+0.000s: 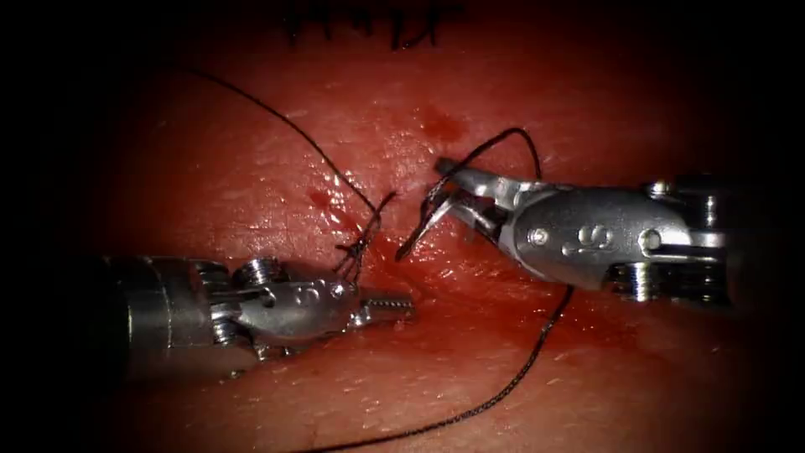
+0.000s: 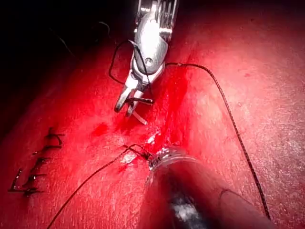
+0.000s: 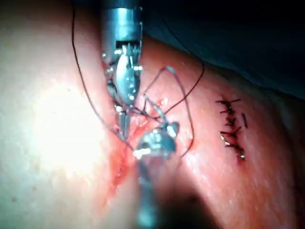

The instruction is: Wound Closure

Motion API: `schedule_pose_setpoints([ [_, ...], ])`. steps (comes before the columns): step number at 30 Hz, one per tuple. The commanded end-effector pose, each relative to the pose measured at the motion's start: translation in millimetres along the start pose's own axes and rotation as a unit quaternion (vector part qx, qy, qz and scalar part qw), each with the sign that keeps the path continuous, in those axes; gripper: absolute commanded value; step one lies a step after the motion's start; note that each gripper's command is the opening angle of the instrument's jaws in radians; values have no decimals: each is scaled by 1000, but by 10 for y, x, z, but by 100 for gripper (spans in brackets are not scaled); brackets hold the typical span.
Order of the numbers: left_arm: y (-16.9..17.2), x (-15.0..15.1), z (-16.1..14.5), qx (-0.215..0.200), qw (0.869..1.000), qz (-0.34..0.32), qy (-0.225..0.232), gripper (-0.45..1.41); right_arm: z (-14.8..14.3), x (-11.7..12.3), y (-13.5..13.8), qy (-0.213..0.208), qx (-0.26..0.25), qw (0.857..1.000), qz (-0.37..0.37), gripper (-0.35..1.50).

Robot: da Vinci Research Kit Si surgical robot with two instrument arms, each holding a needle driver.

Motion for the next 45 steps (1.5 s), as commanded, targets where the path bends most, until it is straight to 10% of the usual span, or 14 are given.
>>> schedule_pose_setpoints([
  [1, 2, 0, 8, -1, 1000, 0, 0, -10, 5, -5, -1, 0, 1, 1000, 11, -35],
  [13, 3, 0, 8, -1, 1000, 0, 0, -10, 3, -43, 0, 2, -5, 996, 92, -35],
  [45, 3, 1, 6, -2, 1000, 0, 0, -12, 9, -34, -63, -2, -9, 985, 172, -35],
])
